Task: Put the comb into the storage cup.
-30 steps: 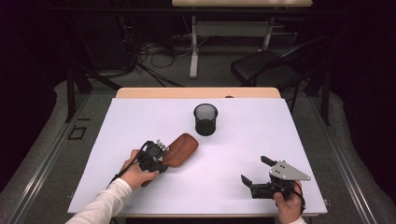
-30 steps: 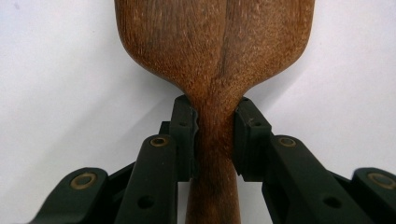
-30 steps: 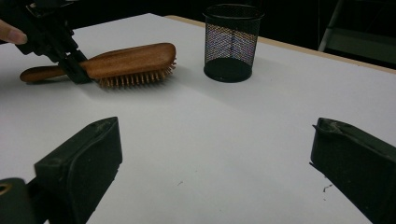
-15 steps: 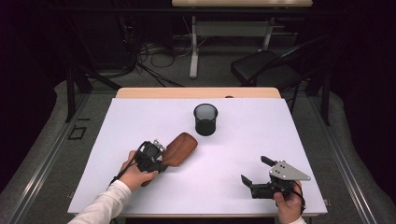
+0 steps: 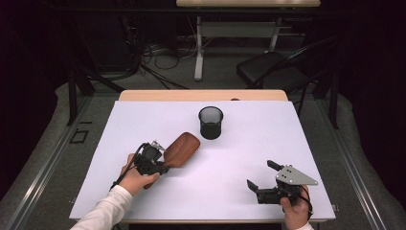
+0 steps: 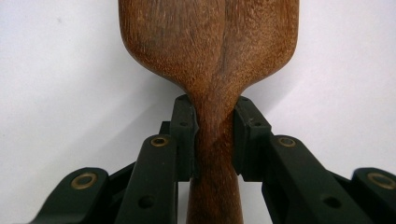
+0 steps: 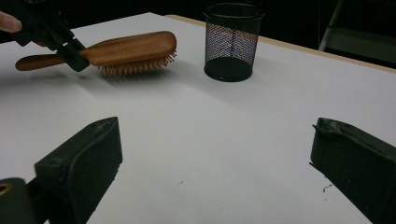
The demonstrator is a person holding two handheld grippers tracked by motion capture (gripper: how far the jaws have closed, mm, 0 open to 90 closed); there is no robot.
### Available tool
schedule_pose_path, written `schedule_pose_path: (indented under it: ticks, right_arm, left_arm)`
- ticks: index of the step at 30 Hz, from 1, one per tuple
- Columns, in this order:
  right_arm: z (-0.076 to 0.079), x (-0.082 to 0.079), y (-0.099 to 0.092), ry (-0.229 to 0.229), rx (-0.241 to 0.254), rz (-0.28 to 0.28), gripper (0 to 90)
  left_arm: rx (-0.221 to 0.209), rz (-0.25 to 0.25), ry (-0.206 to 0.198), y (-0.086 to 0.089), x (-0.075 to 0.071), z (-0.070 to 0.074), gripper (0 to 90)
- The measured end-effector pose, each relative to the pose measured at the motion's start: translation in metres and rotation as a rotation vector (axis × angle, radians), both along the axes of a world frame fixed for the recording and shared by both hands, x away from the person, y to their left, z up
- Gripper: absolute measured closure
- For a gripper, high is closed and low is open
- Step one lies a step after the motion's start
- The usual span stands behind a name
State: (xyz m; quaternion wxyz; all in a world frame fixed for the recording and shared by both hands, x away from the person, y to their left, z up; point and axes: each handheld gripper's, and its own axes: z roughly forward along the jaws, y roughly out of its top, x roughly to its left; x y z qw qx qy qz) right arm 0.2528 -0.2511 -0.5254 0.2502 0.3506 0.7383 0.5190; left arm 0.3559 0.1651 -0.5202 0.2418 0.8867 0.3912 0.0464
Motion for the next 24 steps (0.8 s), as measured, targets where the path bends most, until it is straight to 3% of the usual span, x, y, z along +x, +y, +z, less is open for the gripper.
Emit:
schedule_pose_path:
  ticks: [10,24]
  right_arm:
    - [0.0,0.0,0.001,0.004,-0.002,0.002,1.8]
    - [-0.001,0.0,0.002,0.006,-0.002,0.001,1.8]
  left_arm:
    - [-0.085,0.021,-0.031,0.007,-0.003,0.011,72.8]
    - [-0.152,0.041,-0.092,0.01,-0.005,0.027,72.7]
